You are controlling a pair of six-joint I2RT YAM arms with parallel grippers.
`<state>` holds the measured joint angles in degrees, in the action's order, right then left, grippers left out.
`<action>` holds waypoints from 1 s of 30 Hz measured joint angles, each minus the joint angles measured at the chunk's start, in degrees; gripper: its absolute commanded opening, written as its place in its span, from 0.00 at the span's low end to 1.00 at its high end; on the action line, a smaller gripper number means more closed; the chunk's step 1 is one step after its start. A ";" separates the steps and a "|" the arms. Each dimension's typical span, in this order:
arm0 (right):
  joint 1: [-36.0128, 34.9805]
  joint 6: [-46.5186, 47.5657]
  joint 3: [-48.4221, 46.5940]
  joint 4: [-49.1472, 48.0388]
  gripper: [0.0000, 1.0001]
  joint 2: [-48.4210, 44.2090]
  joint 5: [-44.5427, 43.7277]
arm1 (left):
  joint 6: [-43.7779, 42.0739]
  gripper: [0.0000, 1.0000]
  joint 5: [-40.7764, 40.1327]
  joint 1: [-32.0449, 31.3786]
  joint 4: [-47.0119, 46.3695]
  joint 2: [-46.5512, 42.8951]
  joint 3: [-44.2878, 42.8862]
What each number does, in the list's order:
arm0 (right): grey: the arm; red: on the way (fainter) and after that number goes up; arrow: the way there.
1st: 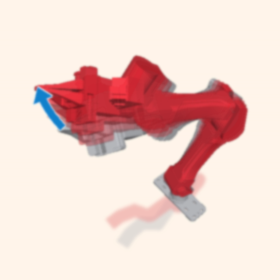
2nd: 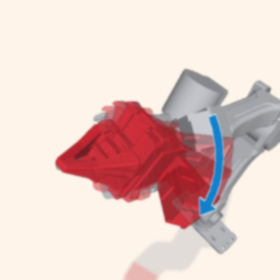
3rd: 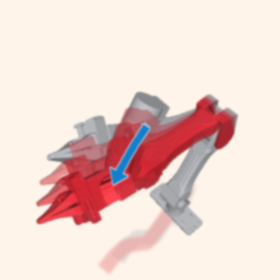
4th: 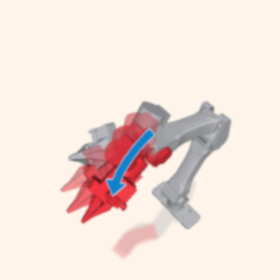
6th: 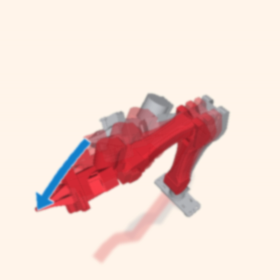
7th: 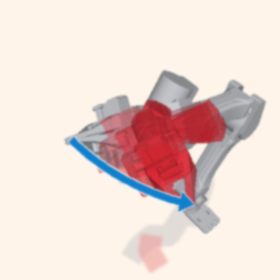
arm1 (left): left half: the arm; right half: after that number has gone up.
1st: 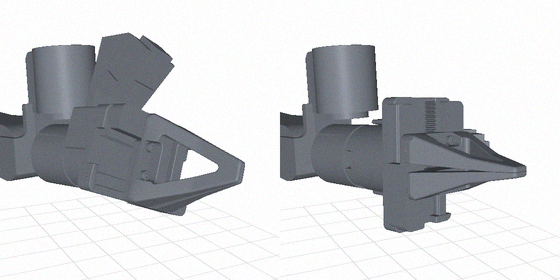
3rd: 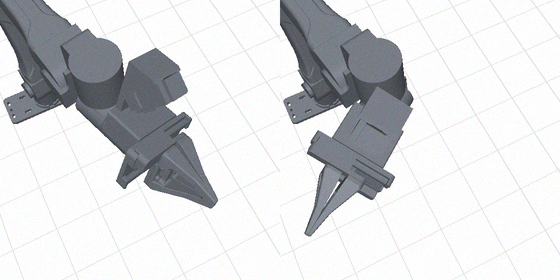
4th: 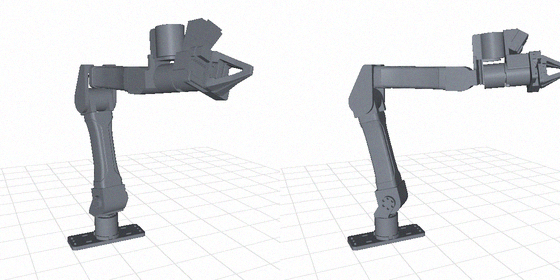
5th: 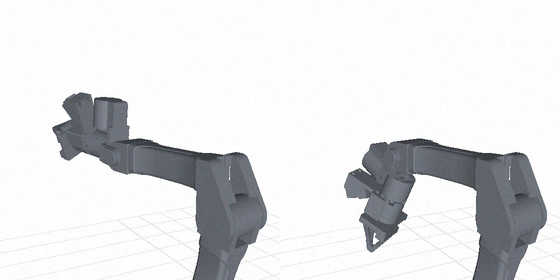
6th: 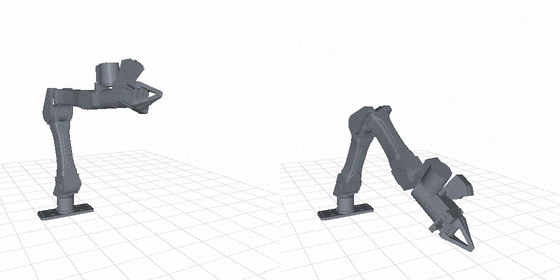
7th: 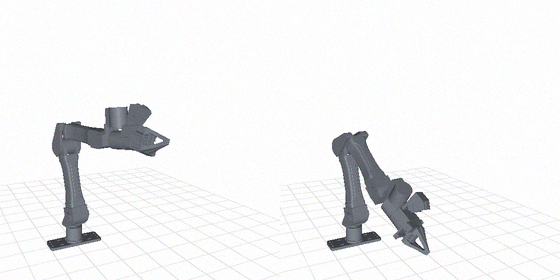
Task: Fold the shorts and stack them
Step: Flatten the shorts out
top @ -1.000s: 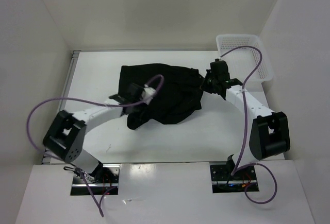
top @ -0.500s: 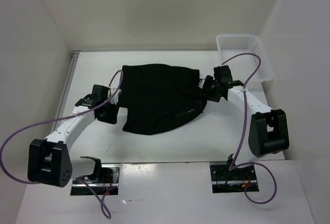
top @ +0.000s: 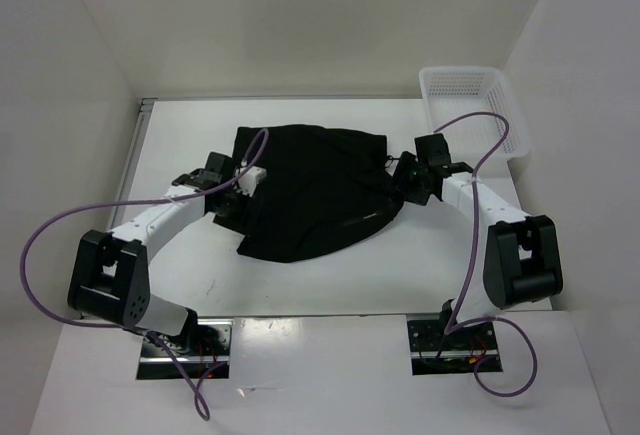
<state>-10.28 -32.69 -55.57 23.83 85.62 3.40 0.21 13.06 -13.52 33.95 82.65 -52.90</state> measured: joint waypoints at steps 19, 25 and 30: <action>0.00 -2.21 1.55 -4.63 0.12 6.67 -2.67 | 0.13 0.07 -2.27 -9.51 -5.14 9.84 1.64; -0.04 -2.54 0.44 -3.56 0.00 5.38 -1.88 | 0.00 0.00 -1.99 -7.06 -4.79 9.40 0.63; -2.29 -2.86 -4.24 1.95 0.32 1.29 -1.51 | 0.04 0.00 -1.79 1.46 -0.68 3.82 -0.81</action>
<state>-12.58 -35.55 -59.81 25.78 86.91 1.89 0.25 11.27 -12.05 33.28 86.48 -53.71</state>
